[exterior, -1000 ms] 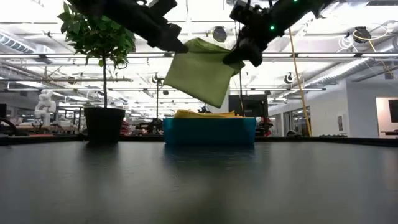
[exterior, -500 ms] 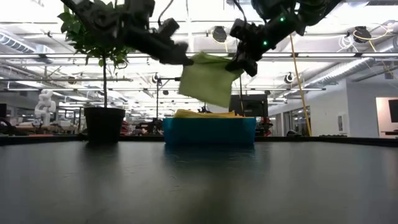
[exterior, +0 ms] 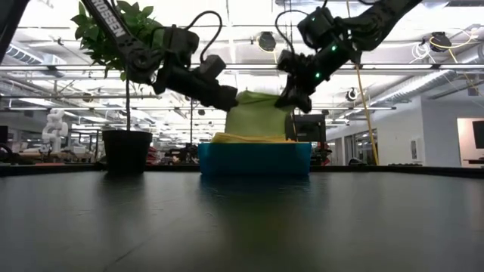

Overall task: Fold microfiber towels
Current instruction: Put the green microfiber towel into the blue blue bin

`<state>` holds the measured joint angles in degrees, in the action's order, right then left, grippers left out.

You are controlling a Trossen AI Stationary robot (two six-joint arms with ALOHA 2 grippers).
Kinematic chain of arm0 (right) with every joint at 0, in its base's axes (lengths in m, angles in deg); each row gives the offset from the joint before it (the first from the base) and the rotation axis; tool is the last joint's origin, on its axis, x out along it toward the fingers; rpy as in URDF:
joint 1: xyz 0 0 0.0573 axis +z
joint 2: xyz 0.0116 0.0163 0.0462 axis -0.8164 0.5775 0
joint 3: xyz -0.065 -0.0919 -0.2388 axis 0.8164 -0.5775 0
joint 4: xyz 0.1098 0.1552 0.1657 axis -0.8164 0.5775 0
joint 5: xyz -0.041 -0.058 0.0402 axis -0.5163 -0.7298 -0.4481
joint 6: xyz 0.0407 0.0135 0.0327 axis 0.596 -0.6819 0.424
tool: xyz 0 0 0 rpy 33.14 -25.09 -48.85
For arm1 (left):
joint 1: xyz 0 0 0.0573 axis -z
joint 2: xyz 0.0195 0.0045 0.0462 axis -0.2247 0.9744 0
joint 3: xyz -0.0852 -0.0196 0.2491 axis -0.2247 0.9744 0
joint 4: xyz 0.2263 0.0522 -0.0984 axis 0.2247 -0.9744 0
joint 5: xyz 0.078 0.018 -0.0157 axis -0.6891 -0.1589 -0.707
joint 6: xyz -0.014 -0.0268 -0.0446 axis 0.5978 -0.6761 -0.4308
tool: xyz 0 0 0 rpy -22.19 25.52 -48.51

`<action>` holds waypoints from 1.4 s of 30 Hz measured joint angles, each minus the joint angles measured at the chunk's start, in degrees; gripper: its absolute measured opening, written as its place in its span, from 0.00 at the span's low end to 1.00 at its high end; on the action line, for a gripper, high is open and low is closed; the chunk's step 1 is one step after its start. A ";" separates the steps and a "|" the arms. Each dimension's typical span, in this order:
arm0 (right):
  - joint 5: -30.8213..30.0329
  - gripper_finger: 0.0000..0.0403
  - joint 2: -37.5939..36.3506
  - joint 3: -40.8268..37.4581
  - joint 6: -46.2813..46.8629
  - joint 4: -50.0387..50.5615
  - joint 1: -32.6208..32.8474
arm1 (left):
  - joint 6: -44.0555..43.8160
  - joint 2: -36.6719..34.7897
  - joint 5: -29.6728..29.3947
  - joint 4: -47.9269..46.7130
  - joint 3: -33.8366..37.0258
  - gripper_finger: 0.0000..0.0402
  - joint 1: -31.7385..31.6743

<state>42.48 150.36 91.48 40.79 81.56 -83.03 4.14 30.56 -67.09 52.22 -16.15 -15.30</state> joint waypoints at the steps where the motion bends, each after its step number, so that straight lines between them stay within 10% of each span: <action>1: -0.16 0.00 0.78 0.00 -0.24 -0.58 -0.17 | 0.00 0.26 -0.06 0.36 0.00 0.02 -0.28; 25: -5.97 0.00 3.30 -0.19 -6.24 -12.41 -5.66 | 4.47 0.67 -4.32 5.60 0.22 0.01 -6.57; 42: 1.07 0.00 1.74 -0.06 -2.59 -11.32 -5.09 | -0.12 0.67 10.09 6.01 0.14 0.09 -3.61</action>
<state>43.55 152.10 91.42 38.20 70.24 -88.12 4.02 31.22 -57.00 58.23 -16.02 -18.91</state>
